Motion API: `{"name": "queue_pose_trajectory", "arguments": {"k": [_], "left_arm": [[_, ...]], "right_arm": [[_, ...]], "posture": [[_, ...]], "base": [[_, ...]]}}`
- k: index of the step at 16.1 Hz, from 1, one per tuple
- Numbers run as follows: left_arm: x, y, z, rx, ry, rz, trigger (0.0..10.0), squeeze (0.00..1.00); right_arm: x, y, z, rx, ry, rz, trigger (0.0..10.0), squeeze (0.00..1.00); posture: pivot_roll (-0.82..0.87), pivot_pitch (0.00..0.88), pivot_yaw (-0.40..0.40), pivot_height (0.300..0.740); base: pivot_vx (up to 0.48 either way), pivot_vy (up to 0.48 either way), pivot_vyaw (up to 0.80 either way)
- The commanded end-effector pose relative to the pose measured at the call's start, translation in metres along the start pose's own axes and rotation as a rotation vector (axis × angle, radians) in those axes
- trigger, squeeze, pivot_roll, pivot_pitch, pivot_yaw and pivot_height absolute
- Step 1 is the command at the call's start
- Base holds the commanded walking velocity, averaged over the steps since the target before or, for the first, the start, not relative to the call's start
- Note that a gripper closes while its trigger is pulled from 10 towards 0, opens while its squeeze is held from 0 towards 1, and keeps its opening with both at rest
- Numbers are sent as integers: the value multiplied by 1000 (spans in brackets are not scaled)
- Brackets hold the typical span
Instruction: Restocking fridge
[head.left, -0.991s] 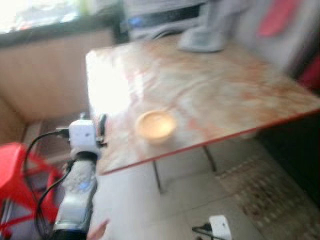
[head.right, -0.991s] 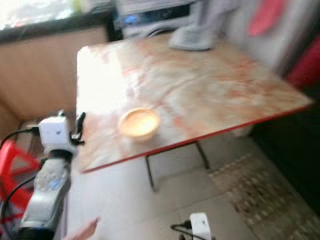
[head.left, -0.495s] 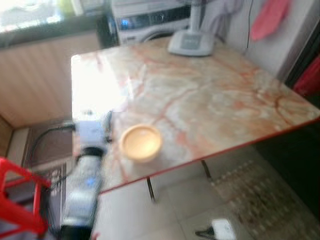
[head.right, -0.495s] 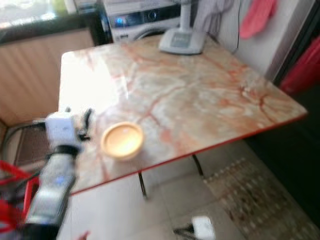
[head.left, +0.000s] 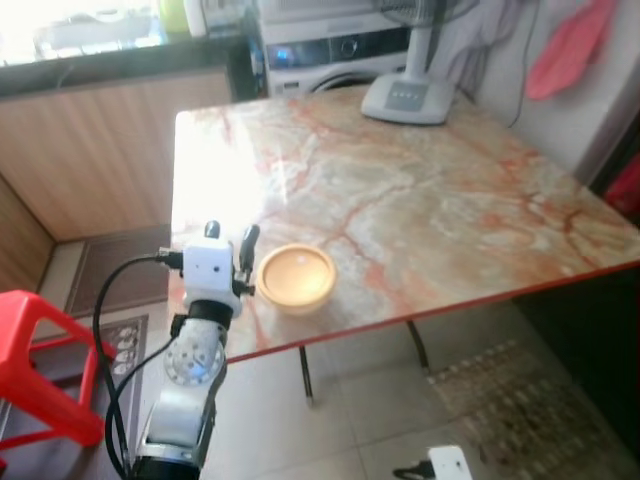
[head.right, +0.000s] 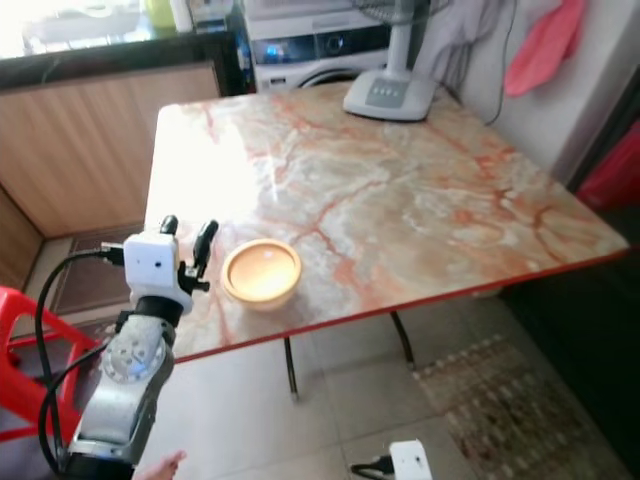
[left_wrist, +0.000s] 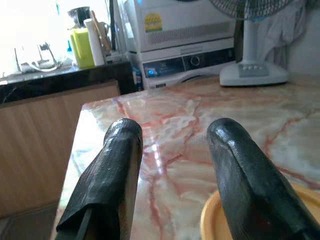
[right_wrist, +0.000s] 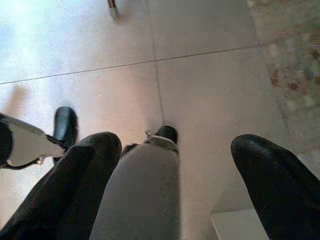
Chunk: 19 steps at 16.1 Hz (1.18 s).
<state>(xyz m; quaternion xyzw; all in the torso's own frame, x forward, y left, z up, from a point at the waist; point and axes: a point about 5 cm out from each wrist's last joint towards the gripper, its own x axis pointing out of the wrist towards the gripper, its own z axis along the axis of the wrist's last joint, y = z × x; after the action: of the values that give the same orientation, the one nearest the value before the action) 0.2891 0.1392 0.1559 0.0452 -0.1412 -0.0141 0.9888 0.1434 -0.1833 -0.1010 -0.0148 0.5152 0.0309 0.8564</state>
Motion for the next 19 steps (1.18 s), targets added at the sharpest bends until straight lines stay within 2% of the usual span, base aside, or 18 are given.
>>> {"name": "queue_pose_trajectory", "arguments": {"k": [1,6,11,17,19], "left_arm": [[-1,2,0,-5,7,27,10000,0],[3,3,2,-3,0,35,10000,0],[7,3,3,6,-9,38,10000,0],[5,2,2,22,-5,36,10000,0],[5,2,2,20,-6,37,10000,0]], "right_arm": [[0,3,-2,3,9,6,10000,0],[0,3,-1,-18,2,1,10000,0],[0,3,-1,-4,-5,-5,10000,0],[0,3,-2,6,-1,-1,10000,0],[0,3,-2,-7,1,3,10000,0]], "posture": [[51,43,31,740],[49,24,40,740],[49,36,41,740],[51,50,37,740],[49,57,38,740]], "base": [[0,0,0],[0,0,0],[0,0,735],[0,0,0],[0,-304,0]]}}
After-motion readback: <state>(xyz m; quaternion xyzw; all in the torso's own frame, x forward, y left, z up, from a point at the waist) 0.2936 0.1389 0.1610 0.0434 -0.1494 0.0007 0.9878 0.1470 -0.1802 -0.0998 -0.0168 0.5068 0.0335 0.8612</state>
